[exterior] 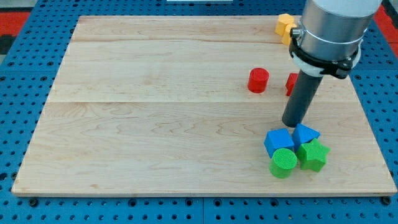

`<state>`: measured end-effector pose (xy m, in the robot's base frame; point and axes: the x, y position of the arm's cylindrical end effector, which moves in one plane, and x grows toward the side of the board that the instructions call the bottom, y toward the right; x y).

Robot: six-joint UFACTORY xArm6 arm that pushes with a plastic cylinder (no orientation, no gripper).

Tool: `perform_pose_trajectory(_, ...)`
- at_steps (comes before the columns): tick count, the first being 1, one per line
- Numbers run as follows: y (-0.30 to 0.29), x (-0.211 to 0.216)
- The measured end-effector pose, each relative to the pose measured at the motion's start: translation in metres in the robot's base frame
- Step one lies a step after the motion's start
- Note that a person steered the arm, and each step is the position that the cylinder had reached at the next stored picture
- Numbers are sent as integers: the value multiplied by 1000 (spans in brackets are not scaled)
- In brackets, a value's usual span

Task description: Push the red circle with red star towards the center of the board

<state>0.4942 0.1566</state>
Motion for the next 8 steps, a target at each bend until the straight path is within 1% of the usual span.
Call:
perform_pose_trajectory(2, -5, -16)
perform_pose_trajectory(4, -1, -11)
perform_pose_trajectory(5, 31, -17)
perform_pose_trajectory(6, 63, -61)
perform_pose_trajectory(7, 64, -85)
perform_pose_trajectory(8, -22, -83)
